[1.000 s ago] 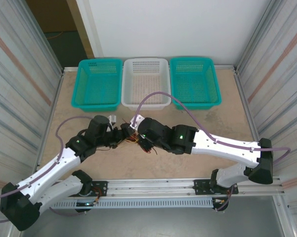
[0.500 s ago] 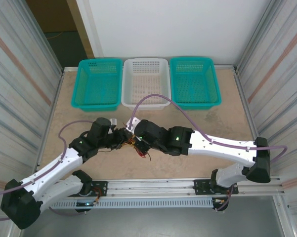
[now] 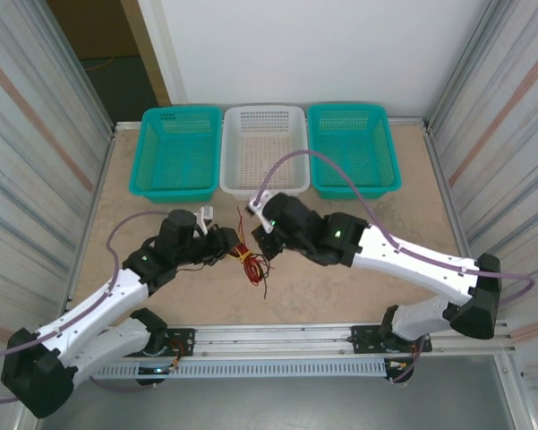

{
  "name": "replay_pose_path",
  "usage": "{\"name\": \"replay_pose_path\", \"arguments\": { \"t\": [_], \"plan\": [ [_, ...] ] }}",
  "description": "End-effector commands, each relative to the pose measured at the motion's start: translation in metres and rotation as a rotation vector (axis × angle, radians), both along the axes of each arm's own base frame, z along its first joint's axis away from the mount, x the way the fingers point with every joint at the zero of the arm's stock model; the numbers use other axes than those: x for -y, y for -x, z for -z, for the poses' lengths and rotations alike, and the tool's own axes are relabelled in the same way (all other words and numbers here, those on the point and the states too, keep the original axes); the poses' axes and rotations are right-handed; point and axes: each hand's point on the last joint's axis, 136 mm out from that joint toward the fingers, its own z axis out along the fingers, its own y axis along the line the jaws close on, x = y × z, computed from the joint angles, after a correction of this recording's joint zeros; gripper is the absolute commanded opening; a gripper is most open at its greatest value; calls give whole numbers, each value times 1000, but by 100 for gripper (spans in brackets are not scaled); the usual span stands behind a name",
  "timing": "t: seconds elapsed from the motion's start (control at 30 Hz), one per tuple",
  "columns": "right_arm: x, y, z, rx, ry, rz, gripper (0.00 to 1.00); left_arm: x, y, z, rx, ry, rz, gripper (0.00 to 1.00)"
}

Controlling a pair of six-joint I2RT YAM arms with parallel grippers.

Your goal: Untangle the cables

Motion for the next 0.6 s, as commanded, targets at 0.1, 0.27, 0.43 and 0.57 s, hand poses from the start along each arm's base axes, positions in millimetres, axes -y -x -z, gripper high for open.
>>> {"name": "replay_pose_path", "arguments": {
  "t": [0.1,0.27,0.43,0.57],
  "plan": [
    [37,-33,-3,-209,-213,138,0,30,17,-61,218,126,234,0],
    [55,-58,0,-337,-435,205,0,43,23,-109,326,306,288,0],
    [49,-62,10,-450,-637,197,0,38,19,-163,495,380,237,0],
    [42,-59,18,-517,-788,218,0,22,6,-213,695,474,82,0]
  ]
}}
